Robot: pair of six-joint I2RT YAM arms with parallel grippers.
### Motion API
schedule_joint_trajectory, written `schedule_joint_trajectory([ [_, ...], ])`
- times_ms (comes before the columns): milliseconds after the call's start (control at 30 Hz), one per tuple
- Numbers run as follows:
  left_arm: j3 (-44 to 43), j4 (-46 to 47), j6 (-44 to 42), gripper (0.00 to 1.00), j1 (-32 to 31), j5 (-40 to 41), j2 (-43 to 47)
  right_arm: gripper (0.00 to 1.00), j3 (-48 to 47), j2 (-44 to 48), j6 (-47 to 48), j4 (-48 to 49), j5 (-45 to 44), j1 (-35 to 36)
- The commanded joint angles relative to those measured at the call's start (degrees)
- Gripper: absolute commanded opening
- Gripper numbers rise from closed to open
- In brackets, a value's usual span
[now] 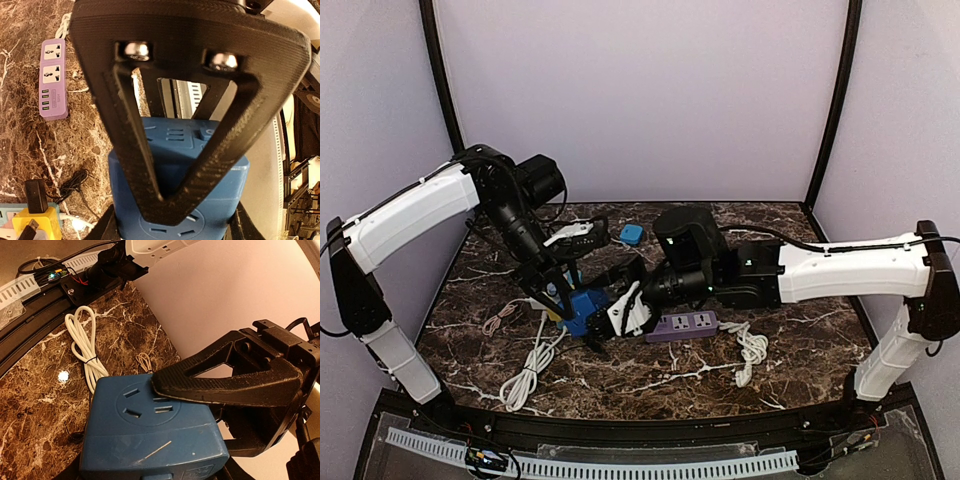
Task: Insert the plug
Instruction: Pick up the plug from the center of the board.
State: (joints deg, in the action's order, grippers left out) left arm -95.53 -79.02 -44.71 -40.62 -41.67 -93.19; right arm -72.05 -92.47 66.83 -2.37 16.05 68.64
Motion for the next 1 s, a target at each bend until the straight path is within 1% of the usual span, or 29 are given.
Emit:
schedule_joint_trajectory([
  [0,-1.47,2.36,-1.02,0.01,-0.46,-0.19,0.43,0.0,-2.9,0.38,-11.42,-0.58,-2.11,0.37],
  [33,-1.84,3.12,0.45,0.19,-0.48,0.88,0.34,0.0,-2.61,0.81,-12.94,-0.78,-2.36,0.43],
  [67,-2.93,3.5,1.26,0.34,-0.48,1.68,0.27,0.0,-2.23,1.28,-14.66,-0.79,-3.04,0.37],
  [100,-3.67,4.0,2.51,0.61,-0.45,3.81,0.11,0.0,-2.11,1.56,-17.5,-0.81,-4.53,0.41],
  [133,-5.19,4.25,3.09,0.69,-0.43,5.03,0.11,0.0,-2.51,1.66,-21.16,-0.95,-6.73,0.37],
  [167,-6.12,5.0,4.31,0.78,-0.27,8.34,0.18,0.0,-3.44,1.44,-25.01,-1.71,-10.16,0.35],
  [200,-8.06,5.49,4.95,0.81,-0.13,10.06,0.23,0.0,-5.1,1.05,-29.59,-3.71,-13.56,0.2],
  [233,-9.18,6.46,6.47,0.86,0.64,13.62,0.36,0.0,-7.19,0.41,-34.49,-6.92,-16.51,-0.12],
  [300,-12.5,8.5,8.95,0.92,3.0,17.3,0.61,0.0,-12.43,-1.46,-45.45,-17.43,-21.56,-1.25],
  [333,-14.12,9.31,9.69,0.94,4.15,17.88,0.85,0.0,-15.02,-2.5,-51.04,-22.32,-23.03,-2.14],
  [433,-14.86,14.6,13.06,0.95,10.75,18.91,1.84,0.0,-23.24,-6.88,-69.96,-38.94,-24.5,-5.89],
  [533,-11.49,19.71,14.97,0.95,14.82,21.62,3.25,0.0,-29.89,-10.32,-85.19,-53.86,-24.11,-9.36],
  [600,-7.26,22.52,14.83,0.95,16.91,23.36,4.28,0.0,-32.84,-11.3,-93.46,-60.92,-22.5,-11.34],
  [700,1.64,26.84,14.29,0.94,19.35,25.57,6.34,0.0,-34.04,-10.6,-101.09,-67.41,-19.31,-14.07],
  [767,6.01,29.05,13.63,0.94,20.36,27.27,7.58,0.0,-33.39,-10.16,-104.49,-71.45,-16.62,-16.52],
  [833,9.3,30.37,13.09,0.92,21.06,28.76,8.31,0.0,-32.2,-10.39,-105.24,-73.95,-12.28,-18.93],
  [967,13.42,32.16,12.28,0.9,21.37,31.88,8.8,0.0,-29.86,-13.57,-103.46,-78.92,-8.62,-22.61],
])
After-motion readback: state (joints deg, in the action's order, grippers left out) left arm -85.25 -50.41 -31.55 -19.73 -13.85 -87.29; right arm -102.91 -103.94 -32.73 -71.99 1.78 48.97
